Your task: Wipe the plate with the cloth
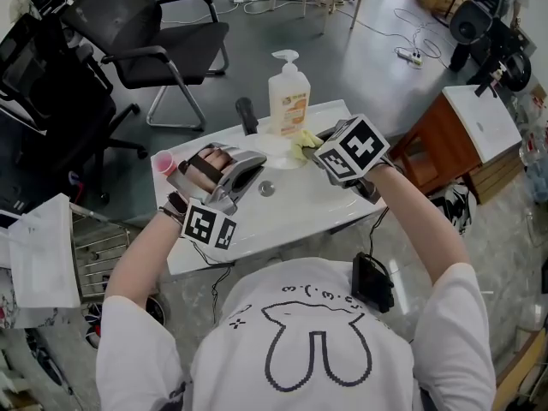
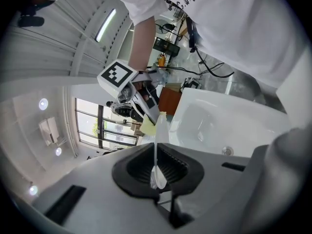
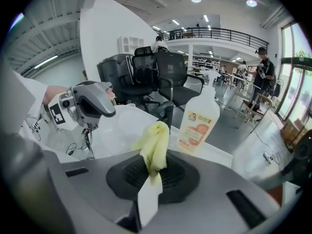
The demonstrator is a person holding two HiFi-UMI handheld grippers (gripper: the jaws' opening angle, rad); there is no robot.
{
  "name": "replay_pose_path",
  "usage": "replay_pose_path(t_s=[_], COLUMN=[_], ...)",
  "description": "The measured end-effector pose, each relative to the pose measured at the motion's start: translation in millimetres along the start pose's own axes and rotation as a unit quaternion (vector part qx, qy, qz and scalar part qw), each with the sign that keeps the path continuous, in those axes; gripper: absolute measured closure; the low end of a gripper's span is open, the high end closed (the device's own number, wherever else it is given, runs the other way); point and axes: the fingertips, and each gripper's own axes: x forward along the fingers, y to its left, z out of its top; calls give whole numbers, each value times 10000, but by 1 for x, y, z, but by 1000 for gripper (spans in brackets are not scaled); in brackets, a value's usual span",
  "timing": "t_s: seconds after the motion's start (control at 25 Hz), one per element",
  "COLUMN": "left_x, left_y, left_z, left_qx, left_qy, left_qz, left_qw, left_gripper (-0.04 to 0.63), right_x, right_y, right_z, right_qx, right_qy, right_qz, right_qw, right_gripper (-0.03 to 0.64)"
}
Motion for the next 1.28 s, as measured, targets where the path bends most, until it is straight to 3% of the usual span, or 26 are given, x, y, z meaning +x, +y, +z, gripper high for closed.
replay_pose_path(t_s=[0.48,0.68,0.8,1.04,1.28], left_x=[-7,-5,-4,0,0], left_y=[-6,-4,-6,-6,-7], left_z=[13,10,11,15,18], left_qx=[120,-2,18,97,310], left_qy=[-229,-189,-219,-258,-266], left_qz=[-2,-6,-19,1,22], left_qw=[9997,9998,9998,9996,9992], left_gripper=[575,575,575,575,575], right_x=[37,11,-7,-19,-8], right_y=[-32,-34,-17,41,52], right_z=[-12,6,22,44,37], right_qx=[578,570,567,53,-274], right_qy=[59,-335,-664,-845,-615], right_qz=[-263,-392,-183,385,334], right_qw=[9980,9970,9960,9957,9972], right_gripper=[569,569,569,569,569])
